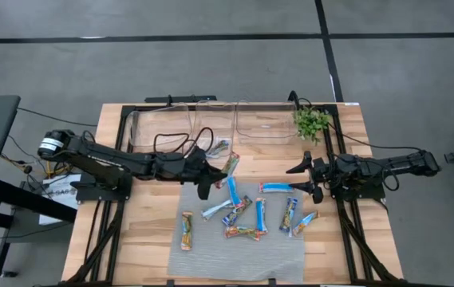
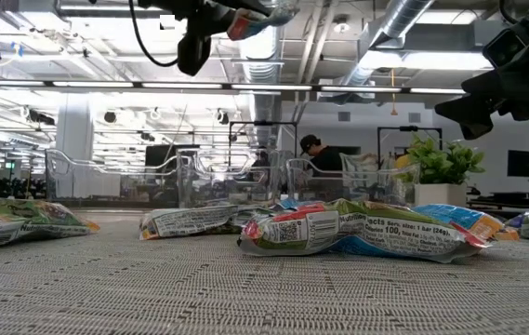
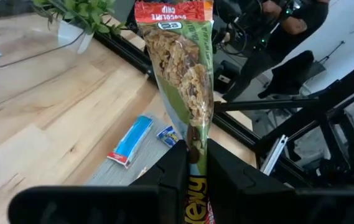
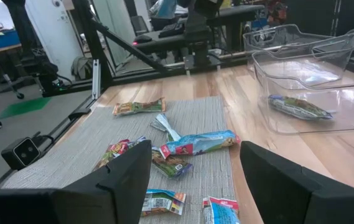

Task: Pick and place Granola Bars by type
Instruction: Put the top left red granola bar into the left transparent bin

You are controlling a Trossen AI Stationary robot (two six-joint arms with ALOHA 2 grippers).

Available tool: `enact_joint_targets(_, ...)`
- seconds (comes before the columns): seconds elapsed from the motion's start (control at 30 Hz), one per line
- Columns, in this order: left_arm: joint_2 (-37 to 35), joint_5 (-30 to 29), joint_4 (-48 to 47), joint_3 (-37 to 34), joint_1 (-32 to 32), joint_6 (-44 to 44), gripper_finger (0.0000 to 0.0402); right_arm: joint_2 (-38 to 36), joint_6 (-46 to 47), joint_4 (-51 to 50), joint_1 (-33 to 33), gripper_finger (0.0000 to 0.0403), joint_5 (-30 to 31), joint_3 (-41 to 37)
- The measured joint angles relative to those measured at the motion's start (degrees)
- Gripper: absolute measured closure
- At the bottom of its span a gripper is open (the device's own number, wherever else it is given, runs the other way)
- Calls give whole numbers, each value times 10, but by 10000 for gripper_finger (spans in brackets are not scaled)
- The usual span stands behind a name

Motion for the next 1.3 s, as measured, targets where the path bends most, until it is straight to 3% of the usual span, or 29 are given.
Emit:
enact_joint_targets(0.3,0,-32,-22,0,74,0,360,0,0,0,0,163,0,0)
enact_joint_targets(0.47,0,-22,-75,0,161,-10,360,0,0,0,0,163,0,0)
enact_joint_targets(0.7,-4,38,-180,0,309,0,360,0,0,0,0,163,0,0)
enact_joint_targets(1.0,-80,56,-314,0,459,69,360,0,0,0,0,163,0,0)
enact_joint_targets(1.3,-138,56,-444,0,523,112,360,0,0,0,0,163,0,0)
